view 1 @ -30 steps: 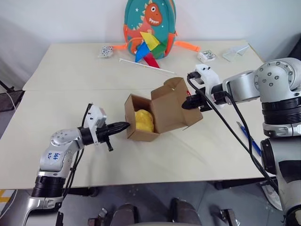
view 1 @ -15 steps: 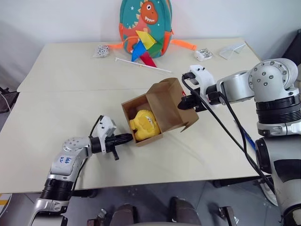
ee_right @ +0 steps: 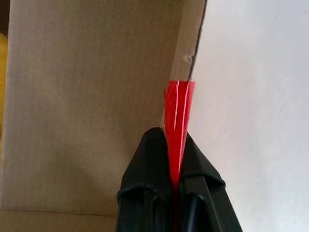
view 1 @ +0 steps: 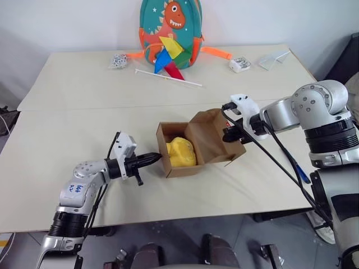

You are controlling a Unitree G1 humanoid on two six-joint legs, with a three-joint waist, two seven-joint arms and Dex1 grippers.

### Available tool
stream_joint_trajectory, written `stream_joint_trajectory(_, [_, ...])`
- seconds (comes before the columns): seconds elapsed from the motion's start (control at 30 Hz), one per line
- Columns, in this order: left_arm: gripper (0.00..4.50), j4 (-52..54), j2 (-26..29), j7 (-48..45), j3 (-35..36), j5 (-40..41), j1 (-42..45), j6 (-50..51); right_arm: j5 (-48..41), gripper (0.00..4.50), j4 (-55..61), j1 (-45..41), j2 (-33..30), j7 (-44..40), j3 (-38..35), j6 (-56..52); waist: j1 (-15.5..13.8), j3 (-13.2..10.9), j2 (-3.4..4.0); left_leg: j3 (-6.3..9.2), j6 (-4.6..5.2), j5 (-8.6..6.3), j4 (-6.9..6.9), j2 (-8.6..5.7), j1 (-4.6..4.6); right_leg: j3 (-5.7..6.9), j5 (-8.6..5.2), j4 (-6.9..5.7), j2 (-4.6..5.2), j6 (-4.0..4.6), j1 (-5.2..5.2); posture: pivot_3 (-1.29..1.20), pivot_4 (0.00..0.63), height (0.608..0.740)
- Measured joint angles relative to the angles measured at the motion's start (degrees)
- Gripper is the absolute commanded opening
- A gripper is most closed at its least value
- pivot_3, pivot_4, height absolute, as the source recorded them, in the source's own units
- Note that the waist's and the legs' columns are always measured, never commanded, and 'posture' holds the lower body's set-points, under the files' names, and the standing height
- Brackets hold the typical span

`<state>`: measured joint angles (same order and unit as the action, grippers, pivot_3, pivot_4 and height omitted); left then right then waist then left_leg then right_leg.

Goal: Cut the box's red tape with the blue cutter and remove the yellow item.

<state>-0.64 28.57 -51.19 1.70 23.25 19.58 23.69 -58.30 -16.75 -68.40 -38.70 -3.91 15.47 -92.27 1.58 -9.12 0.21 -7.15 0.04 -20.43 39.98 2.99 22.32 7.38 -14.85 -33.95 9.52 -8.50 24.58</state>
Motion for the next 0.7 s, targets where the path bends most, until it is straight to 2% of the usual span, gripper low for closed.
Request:
stream_joint_trajectory(0.07, [0.00,-0.1,-0.4,0.4,-0.1,-0.2,0.0,-0.1,-1.1,0.01,-0.1,0.0,0.0,0.3,0.1,0.0,-0.1,0.0,0.00,0.00,0.00,0.00,0.02,0.00,0.00,0.00,0.00,0.00,0.00,0.00,-0.01,0.00,0.150,0.740])
stream_joint_trajectory(0.17, [0.00,-0.3,-0.7,0.7,-0.5,-0.9,0.1,-0.4,-2.4,0.69,-0.4,0.0,0.0,1.1,0.1,0.0,0.0,0.0,0.00,0.00,0.00,0.00,0.01,0.00,0.00,0.00,0.00,0.00,0.00,0.00,-0.01,0.00,0.150,0.740])
stream_joint_trajectory(0.37, [0.00,-1.3,-1.9,1.7,-1.0,-1.8,0.7,-1.0,-6.4,2.67,-0.3,-1.2,0.0,3.4,-0.2,0.0,0.0,0.0,0.00,0.00,0.00,0.00,0.01,0.00,0.00,0.00,0.00,0.00,0.00,0.00,0.00,0.00,0.150,0.740])
stream_joint_trajectory(0.53, [0.00,-2.1,-1.9,2.2,-1.1,-2.5,1.1,-1.6,-11.3,4.33,0.6,-1.2,-0.5,5.0,-4.5,0.0,-0.1,0.0,0.00,0.00,0.00,0.00,0.02,0.00,0.01,0.01,0.00,0.00,0.00,0.00,-0.01,0.00,0.150,0.740])
stream_joint_trajectory(0.57, [0.00,-2.1,-1.9,2.3,-1.1,-2.5,1.1,-1.6,-12.4,4.49,1.0,-1.2,-1.2,4.8,-4.8,0.0,-0.1,0.0,0.00,0.01,0.00,0.00,0.01,0.00,0.01,0.01,0.00,0.00,0.00,0.00,-0.01,0.00,0.150,0.740])
stream_joint_trajectory(0.7, [0.00,-1.9,-1.0,2.2,-0.9,-2.5,1.0,-1.6,-14.9,4.49,4.3,0.2,-4.9,1.7,-8.5,0.0,-0.1,0.0,0.00,0.01,0.00,0.00,0.00,0.00,0.02,0.00,0.00,0.05,0.00,0.00,0.00,0.00,0.150,0.740])
